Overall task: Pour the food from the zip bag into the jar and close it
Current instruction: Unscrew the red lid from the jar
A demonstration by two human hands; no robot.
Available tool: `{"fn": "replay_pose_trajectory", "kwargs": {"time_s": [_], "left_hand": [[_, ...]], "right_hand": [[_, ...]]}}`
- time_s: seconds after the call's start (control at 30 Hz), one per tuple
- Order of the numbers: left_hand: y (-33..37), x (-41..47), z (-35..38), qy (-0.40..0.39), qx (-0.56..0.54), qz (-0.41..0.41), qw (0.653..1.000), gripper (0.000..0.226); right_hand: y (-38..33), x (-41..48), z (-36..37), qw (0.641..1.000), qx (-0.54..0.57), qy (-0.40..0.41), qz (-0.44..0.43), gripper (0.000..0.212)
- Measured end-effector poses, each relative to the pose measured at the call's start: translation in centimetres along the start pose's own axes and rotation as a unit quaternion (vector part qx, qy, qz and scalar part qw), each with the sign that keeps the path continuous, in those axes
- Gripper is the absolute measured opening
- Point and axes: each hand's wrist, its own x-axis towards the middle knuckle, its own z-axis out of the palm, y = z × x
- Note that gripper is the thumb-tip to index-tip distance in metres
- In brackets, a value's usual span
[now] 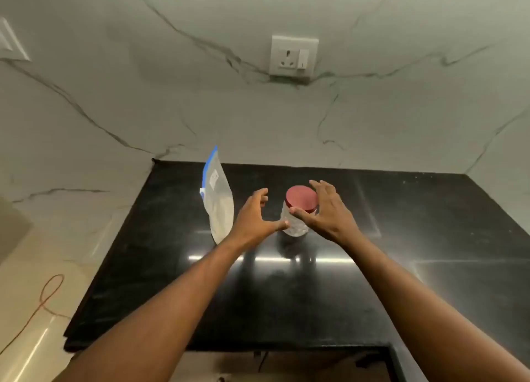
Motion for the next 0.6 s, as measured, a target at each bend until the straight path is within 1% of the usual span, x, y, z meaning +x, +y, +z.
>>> {"fn": "replay_pose_trajectory", "kwargs": {"time_s": [0.1,0.13,0.23,0.3,0.37,0.43,0.5,0.6], "left_hand": [[-1.7,2.6,1.7,-0.052,-0.009,-0.020,0.998,0.117],[-2.4,3.2,2.4,-0.069,-0.017,-0.027,0.997,0.120],[-3.4,4.9,4.0,-0.093,-0.044,-0.021,0.994,0.121],[-3.5,5.5,4.7,-0.100,-0.083,-0.011,0.991,0.116],[-3.3,5.6,5.1,-0.085,-0.091,0.001,0.992,0.108],[-3.3,5.8,5.3,-0.061,-0.067,0.013,0.996,0.098],[-3.4,5.8,5.4,-0.043,-0.042,0.024,0.998,0.090],[-3.2,5.5,5.4,-0.028,-0.024,0.032,0.999,0.084]], "right_hand": [[0.5,2.2,1.5,0.998,-0.028,-0.022,0.045,0.101],[0.5,2.5,2.0,0.998,-0.037,-0.018,0.053,0.101],[0.3,3.2,3.1,0.995,-0.081,0.051,0.043,0.096],[0.0,3.7,3.0,0.991,-0.117,0.057,0.028,0.095],[-0.3,4.1,2.7,0.987,-0.150,0.045,0.019,0.095],[-0.7,4.7,2.0,0.982,-0.188,0.018,0.022,0.094],[-1.2,5.6,1.1,0.973,-0.229,-0.019,0.021,0.088],[-1.6,6.6,-0.2,0.967,-0.240,-0.084,-0.001,0.079]]}}
